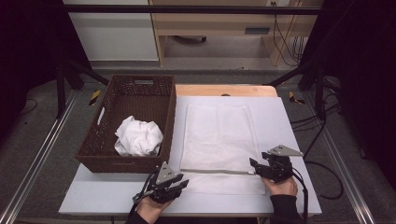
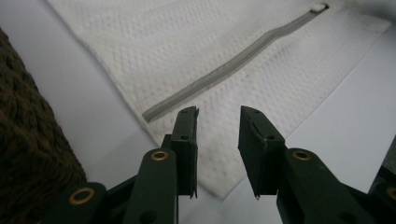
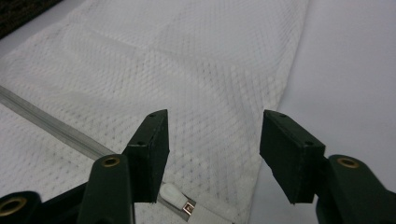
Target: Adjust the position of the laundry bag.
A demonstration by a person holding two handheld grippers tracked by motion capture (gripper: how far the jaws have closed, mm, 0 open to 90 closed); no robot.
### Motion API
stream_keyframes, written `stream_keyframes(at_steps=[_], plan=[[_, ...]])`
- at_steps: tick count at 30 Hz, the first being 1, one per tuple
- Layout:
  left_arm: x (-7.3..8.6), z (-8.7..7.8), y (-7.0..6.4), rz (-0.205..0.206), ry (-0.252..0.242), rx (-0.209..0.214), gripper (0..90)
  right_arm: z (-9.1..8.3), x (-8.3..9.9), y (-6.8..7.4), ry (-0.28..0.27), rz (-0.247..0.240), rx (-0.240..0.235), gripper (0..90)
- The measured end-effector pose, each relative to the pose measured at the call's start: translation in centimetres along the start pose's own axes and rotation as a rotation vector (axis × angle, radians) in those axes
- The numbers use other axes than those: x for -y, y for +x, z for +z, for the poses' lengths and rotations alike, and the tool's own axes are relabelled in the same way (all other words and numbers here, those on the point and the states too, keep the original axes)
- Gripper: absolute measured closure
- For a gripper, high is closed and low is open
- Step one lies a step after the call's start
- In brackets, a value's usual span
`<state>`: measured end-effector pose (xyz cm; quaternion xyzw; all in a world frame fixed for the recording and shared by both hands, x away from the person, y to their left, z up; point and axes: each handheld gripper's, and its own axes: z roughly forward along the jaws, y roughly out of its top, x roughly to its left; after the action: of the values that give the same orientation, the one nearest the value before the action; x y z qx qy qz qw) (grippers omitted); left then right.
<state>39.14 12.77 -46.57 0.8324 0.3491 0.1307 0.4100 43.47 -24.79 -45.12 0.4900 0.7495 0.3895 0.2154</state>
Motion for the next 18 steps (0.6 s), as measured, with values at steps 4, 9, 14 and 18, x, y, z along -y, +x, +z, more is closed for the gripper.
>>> stream_keyframes(at_steps=[4, 9, 14, 18], plan=[[0.5, 0.2, 0.1, -0.002, 0.02, -0.009, 63.8, 0.4, 0.4, -0.1, 0.029, -0.009, 0.022, 45.4], [0.7, 0.7, 0.0, 0.003, 0.039, -0.023, 61.4, 1.0, 0.9, -0.3, 0.077, -0.005, 0.058, 48.1], [0.9, 1.2, -0.1, 0.013, 0.069, -0.026, 60.9, 1.3, 1.2, -0.8, 0.095, 0.007, 0.083, 51.5], [0.9, 1.3, -0.1, 0.01, 0.069, -0.039, 64.2, 1.9, 1.5, -0.9, 0.123, 0.005, 0.077, 55.2]])
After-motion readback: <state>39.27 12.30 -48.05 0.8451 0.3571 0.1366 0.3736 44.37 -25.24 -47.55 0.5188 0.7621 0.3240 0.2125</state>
